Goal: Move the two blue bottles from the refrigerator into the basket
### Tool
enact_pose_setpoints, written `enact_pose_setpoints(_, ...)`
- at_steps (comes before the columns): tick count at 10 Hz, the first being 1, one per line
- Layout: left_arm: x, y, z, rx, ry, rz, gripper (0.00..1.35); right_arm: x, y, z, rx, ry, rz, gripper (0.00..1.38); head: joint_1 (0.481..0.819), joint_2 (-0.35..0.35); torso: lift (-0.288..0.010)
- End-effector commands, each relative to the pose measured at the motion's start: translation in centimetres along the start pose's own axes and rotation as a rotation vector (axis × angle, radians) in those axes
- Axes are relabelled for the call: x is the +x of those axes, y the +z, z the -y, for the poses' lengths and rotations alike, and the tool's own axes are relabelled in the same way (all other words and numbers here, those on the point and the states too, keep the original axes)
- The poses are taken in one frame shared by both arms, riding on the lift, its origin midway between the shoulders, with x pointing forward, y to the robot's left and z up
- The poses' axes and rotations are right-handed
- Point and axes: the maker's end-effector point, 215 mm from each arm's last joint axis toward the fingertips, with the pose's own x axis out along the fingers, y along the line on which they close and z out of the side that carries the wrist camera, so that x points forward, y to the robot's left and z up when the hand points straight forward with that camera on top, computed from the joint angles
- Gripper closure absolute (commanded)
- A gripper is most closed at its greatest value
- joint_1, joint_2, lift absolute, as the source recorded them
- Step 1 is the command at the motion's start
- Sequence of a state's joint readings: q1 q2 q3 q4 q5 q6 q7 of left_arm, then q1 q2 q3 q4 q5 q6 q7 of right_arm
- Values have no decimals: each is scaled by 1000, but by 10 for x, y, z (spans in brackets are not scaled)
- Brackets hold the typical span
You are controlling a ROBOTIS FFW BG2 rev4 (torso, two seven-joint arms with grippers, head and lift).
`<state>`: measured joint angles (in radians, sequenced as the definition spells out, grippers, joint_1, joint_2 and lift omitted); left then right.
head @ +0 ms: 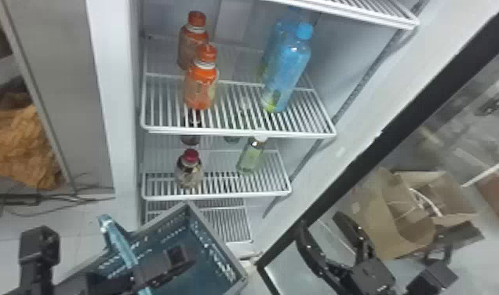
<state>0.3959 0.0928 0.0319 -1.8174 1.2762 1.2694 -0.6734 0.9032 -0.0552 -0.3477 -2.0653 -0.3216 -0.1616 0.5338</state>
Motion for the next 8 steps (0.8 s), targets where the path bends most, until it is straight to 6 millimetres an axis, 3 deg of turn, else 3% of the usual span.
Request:
enact_pose_setpoints(1, -1, -1, -1, -2, 2, -2, 1202, 1, 1, 1, -2, -1, 2, 193, 695, -350, -10)
enact_pose_setpoints(8, -1, -3, -1, -6, 3, -3, 1202, 4, 1, 2, 7, -1, 2, 197, 695, -350, -10)
